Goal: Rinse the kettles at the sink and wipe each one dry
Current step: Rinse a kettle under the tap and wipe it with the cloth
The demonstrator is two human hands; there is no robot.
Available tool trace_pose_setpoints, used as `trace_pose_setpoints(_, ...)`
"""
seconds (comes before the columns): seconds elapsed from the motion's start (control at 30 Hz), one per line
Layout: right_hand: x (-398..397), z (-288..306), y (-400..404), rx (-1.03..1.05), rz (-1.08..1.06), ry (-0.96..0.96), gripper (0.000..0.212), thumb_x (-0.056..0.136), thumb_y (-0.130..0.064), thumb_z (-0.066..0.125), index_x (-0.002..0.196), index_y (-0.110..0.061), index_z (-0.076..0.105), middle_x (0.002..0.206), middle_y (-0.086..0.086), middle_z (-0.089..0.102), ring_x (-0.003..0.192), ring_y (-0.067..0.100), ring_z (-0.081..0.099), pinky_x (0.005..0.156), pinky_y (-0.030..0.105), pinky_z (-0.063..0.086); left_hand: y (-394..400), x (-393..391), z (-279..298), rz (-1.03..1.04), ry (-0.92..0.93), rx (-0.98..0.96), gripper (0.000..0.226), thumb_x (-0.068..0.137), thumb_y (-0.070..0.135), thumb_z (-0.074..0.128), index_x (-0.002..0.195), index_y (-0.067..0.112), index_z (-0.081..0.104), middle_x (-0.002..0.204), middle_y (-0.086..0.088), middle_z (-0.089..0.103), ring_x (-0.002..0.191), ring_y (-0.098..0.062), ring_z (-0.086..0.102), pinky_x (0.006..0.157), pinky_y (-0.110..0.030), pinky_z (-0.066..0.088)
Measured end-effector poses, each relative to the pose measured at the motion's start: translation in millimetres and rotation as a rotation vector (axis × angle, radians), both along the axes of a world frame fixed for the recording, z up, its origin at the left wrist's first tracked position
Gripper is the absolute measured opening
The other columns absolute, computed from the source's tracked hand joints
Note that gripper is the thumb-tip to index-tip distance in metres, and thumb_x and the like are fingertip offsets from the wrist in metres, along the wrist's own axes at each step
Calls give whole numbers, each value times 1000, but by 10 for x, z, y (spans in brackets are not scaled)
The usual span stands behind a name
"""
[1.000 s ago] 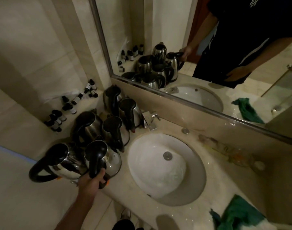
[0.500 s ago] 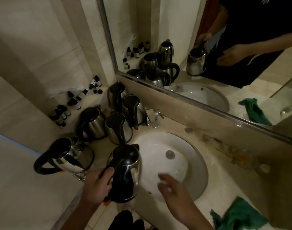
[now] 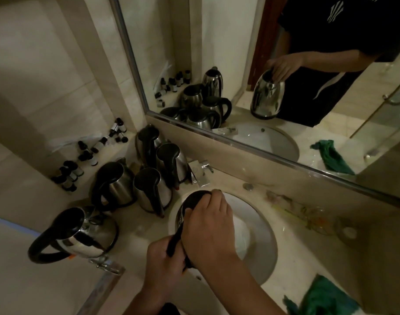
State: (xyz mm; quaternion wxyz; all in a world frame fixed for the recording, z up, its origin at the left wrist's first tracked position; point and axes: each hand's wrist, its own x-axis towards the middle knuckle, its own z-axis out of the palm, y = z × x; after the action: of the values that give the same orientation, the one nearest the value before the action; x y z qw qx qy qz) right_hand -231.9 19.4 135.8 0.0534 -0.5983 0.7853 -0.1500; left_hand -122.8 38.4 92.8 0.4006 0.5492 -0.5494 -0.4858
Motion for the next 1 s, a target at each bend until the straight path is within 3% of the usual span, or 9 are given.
trace_pose_setpoints(0.1, -50, 36, -57, -114, 59, 80, 37, 92, -30, 66, 116, -2, 63, 133, 25, 57, 129, 40, 55, 101, 49, 52, -92, -63, 56, 3, 84, 34, 55, 78, 57, 64, 41, 20, 47, 38, -7, 48, 35, -15, 42, 40, -26, 34)
trace_pose_setpoints(0.23, -85, -98, -144, -249, 193, 99, 26, 82, -13, 71, 107, -5, 68, 133, 20, 58, 127, 36, 56, 96, 46, 53, -347, -78, -98, -32, 135, 189, 57, 95, 14, 63, 41, 12, 48, 40, -11, 44, 34, -13, 39, 39, -20, 35)
trace_pose_setpoints(0.4, -66, -341, -251, -322, 392, -7, 36, 79, -20, 72, 114, -13, 73, 139, 11, 58, 134, 30, 54, 110, 40, 44, -675, 72, -667, -124, -51, 286, 37, 60, 48, 61, 51, 12, 63, 49, -12, 61, 48, -17, 50, 49, -27, 36)
trace_pose_setpoints(0.5, -270, -549, -500, -412, 235, -278, 33, 86, -16, 64, 119, -16, 66, 139, 4, 57, 127, 17, 52, 113, 17, 33, -890, 129, -916, -151, -41, 390, 35, 68, 28, 74, 46, 11, 51, 50, -23, 49, 47, -22, 44, 50, -31, 34)
trace_pose_setpoints(0.57, -447, -691, -775, -311, -122, -544, 29, 93, -13, 54, 120, -20, 64, 136, -3, 59, 126, 13, 53, 103, 14, 36, -1044, 159, -1063, -186, -67, 384, 34, 62, 30, 71, 48, 15, 45, 49, -19, 41, 46, -20, 38, 51, -34, 31)
trace_pose_setpoints(0.67, -808, -1055, -1366, -81, -397, -653, 22, 101, -11, 51, 114, -10, 69, 112, 5, 69, 105, 23, 64, 83, 23, 39, -1217, 183, -1250, -211, -94, 387, 35, 61, 29, 73, 49, 11, 45, 45, -8, 43, 44, -16, 41, 49, -34, 34)
trace_pose_setpoints(0.73, -1002, -1287, -1773, 132, -380, -635, 24, 103, -17, 50, 100, -4, 70, 99, 12, 71, 97, 32, 65, 76, 29, 38, -1319, 176, -1351, -227, -77, 421, 34, 69, 15, 75, 50, 10, 47, 44, -4, 47, 43, -16, 44, 48, -32, 38)
trace_pose_setpoints(0.87, -1127, -1640, -2277, 398, -290, -628, 27, 95, -17, 58, 89, 4, 73, 97, 27, 73, 89, 36, 68, 77, 44, 52, -1481, 136, -1543, -284, -39, 503, 31, 72, -4, 71, 50, 1, 50, 46, -8, 47, 44, -17, 42, 46, -28, 37)
trace_pose_setpoints(1.0, -1273, -1781, -2484, 474, -188, -540, 23, 96, -8, 59, 102, -1, 79, 107, 21, 75, 100, 32, 70, 90, 37, 55, -1569, 96, -1681, -308, -30, 601, 28, 66, -2, 77, 50, 11, 59, 50, -5, 54, 45, -12, 46, 47, -23, 39)
